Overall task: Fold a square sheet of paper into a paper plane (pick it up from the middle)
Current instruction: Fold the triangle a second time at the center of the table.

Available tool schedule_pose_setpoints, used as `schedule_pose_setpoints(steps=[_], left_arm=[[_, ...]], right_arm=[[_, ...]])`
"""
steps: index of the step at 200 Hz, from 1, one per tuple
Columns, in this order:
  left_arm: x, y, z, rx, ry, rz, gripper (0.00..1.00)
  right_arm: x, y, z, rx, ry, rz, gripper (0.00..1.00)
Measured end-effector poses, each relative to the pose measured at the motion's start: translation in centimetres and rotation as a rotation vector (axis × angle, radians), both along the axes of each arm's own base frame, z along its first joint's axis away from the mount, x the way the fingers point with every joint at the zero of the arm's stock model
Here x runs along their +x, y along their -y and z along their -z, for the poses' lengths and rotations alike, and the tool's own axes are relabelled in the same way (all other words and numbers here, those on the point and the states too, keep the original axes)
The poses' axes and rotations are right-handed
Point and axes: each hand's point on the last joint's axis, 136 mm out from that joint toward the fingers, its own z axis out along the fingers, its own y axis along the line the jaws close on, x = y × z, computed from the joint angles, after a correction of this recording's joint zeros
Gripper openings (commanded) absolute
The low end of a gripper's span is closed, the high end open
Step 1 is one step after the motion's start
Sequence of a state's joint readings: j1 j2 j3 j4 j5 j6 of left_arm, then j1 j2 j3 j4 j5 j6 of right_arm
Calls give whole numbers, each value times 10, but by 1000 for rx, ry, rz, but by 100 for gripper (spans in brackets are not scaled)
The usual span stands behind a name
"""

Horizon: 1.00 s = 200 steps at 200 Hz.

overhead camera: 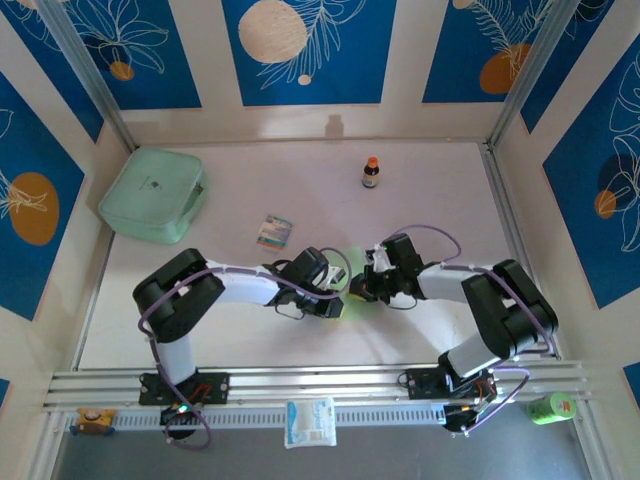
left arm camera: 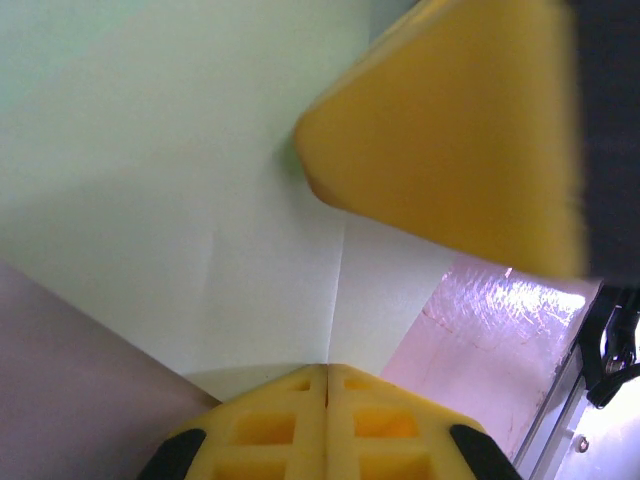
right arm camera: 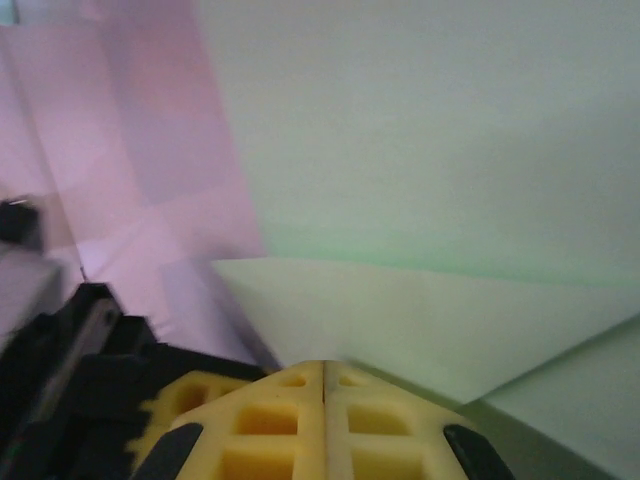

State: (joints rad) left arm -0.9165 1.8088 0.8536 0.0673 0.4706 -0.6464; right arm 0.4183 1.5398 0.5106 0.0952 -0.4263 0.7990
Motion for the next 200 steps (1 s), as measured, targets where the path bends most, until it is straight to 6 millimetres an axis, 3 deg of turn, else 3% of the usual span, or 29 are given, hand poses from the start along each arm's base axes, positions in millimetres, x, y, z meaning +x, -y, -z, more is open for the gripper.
schedule_pose_setpoints(steps=[13,127,166,200], left_arm=[[0,0,0,0,0,0,0],[0,0,0,2,-1,0,0],[0,-1,0,5,-3,0,0],[-1,-1,0,11,-8,1,0]], right_arm=[[2,6,8,-4,-27,14,1],[59,51,-3,10,42,182,2],[54,39,-29,1,131,133,2],[38,20,-22,-14,115,54,1]])
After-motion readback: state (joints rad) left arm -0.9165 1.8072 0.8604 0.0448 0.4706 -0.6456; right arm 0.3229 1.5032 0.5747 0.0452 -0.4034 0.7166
